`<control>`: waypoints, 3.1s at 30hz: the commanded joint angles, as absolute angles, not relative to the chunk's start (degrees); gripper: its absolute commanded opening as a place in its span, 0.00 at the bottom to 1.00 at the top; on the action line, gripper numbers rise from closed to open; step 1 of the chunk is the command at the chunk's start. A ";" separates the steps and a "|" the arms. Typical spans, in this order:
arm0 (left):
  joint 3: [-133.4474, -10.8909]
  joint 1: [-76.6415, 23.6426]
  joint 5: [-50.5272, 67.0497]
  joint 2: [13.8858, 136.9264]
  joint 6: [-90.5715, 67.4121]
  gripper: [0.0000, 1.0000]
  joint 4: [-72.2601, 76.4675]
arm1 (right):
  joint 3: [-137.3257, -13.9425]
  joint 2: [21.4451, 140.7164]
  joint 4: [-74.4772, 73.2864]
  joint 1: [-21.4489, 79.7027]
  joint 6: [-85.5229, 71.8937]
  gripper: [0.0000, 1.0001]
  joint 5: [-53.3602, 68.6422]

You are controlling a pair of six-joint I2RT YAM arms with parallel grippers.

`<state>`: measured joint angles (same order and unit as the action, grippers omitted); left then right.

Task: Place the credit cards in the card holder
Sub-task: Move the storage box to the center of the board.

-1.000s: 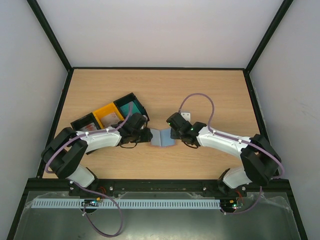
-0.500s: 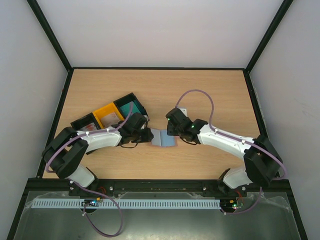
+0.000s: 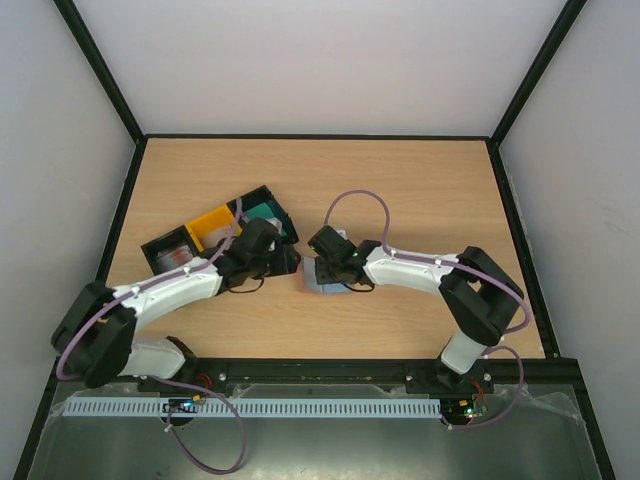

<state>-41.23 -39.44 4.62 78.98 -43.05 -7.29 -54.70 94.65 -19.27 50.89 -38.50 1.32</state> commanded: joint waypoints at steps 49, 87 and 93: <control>-39.00 -15.24 9.41 66.72 -33.71 0.93 -18.28 | -53.45 104.92 -16.96 53.24 -46.85 0.57 -7.51; -49.29 -21.97 -4.56 76.88 -31.70 0.51 -33.35 | -48.92 89.75 -10.77 51.66 -45.75 0.52 -6.06; -50.49 -22.04 -5.95 79.30 -30.56 0.49 -33.50 | -50.80 88.76 -10.06 51.67 -46.47 0.53 -6.10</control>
<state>-48.07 -21.87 -3.68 77.71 -31.64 -31.66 -48.73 89.91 -8.97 51.75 -45.50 -4.84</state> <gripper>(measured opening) 0.504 0.526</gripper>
